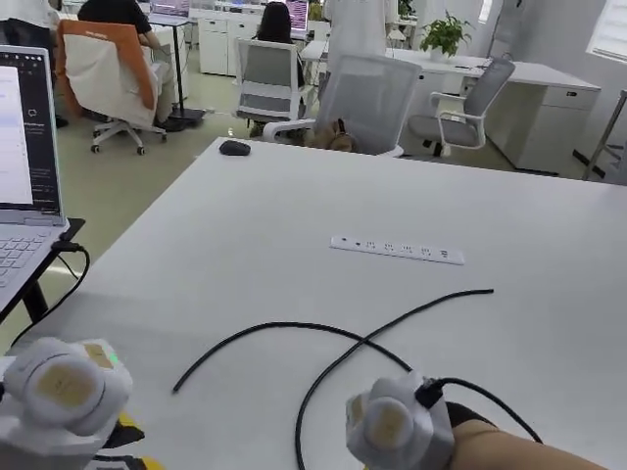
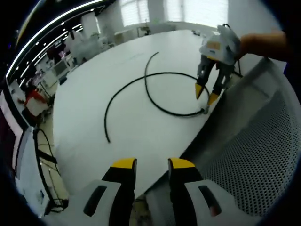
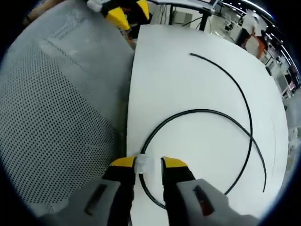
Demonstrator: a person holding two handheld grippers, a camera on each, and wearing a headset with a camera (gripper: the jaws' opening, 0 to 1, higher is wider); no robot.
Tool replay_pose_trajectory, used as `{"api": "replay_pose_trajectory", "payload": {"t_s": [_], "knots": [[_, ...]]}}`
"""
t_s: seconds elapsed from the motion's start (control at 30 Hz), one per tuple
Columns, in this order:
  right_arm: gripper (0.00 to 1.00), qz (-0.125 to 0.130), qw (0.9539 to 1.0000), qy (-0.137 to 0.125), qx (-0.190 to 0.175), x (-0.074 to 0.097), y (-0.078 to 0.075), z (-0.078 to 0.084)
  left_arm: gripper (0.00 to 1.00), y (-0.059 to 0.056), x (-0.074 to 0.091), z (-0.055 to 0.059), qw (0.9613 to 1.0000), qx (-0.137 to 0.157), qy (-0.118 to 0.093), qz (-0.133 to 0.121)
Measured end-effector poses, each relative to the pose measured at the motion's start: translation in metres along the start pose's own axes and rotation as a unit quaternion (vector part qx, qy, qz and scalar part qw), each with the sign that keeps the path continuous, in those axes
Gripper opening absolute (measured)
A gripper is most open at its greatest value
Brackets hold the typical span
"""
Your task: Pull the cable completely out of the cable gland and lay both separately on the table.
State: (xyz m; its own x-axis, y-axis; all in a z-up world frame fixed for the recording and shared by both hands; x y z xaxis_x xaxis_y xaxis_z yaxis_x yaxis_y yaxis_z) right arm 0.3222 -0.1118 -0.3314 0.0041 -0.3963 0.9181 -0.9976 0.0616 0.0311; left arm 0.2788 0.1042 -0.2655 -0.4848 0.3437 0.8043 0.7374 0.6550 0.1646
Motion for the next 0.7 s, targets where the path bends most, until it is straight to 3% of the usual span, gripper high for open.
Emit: {"api": "replay_pose_trajectory", "payload": {"t_s": [0.07,0.13,0.17,0.23,0.27,0.3,0.4,0.43,0.5,0.57,0.6,0.63,0.7], "knots": [[0.19,0.015,0.9997,-0.012,-0.015,0.014,-0.003,0.000,0.26,-0.008,-0.003,-0.022,0.9990,-0.038,-0.014,0.020],[0.20,0.033,0.9981,-0.006,-0.053,0.028,-0.003,0.007,0.24,-0.023,-0.011,-0.050,0.9942,-0.077,-0.048,0.058],[0.19,0.055,0.9946,0.002,-0.088,0.040,-0.003,0.014,0.25,-0.033,-0.017,-0.065,0.9909,-0.084,-0.064,0.084],[0.19,0.089,0.9902,-0.013,-0.107,0.052,-0.004,0.018,0.26,-0.044,-0.022,-0.079,0.9875,-0.089,-0.073,0.108],[0.19,0.105,0.9866,-0.037,-0.119,0.059,0.000,0.021,0.26,-0.052,-0.028,-0.094,0.9829,-0.108,-0.090,0.118],[0.19,0.096,0.9856,-0.041,-0.133,0.066,0.011,0.027,0.26,-0.060,-0.036,-0.105,0.9785,-0.129,-0.097,0.129],[0.20,0.098,0.9858,-0.043,-0.129,0.082,0.031,0.040,0.26,-0.078,-0.055,-0.116,0.9669,-0.181,-0.084,0.160],[0.20,0.117,0.9815,-0.052,-0.142,0.090,0.034,0.045,0.26,-0.085,-0.062,-0.119,0.9626,-0.191,-0.083,0.174],[0.20,0.123,0.9794,-0.058,-0.149,0.102,0.043,0.053,0.26,-0.095,-0.074,-0.121,0.9566,-0.195,-0.079,0.202],[0.21,0.132,0.9753,-0.068,-0.163,0.112,0.047,0.058,0.26,-0.101,-0.084,-0.118,0.9511,-0.208,-0.062,0.220],[0.21,0.144,0.9693,-0.080,-0.183,0.117,0.048,0.059,0.25,-0.105,-0.089,-0.116,0.9481,-0.215,-0.053,0.228],[0.21,0.148,0.9664,-0.088,-0.191,0.120,0.050,0.059,0.24,-0.109,-0.096,-0.113,0.9439,-0.225,-0.042,0.238],[0.21,0.145,0.9659,-0.098,-0.191,0.122,0.055,0.059,0.20,-0.115,-0.105,-0.110,0.9372,-0.241,-0.036,0.249]]}}
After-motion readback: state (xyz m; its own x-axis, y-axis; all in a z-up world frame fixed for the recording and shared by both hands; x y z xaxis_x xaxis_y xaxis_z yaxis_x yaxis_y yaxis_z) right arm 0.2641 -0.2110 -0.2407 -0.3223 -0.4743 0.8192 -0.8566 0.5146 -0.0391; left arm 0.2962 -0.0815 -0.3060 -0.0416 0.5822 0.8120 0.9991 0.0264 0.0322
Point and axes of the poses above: the centre of the closed fingertips' face, and the gripper's own axes: x roughly backward along the fingers, y roughly to its left, z roughly out of its underside, the point moved 5 cm from there along x, roughly backward along the fingers
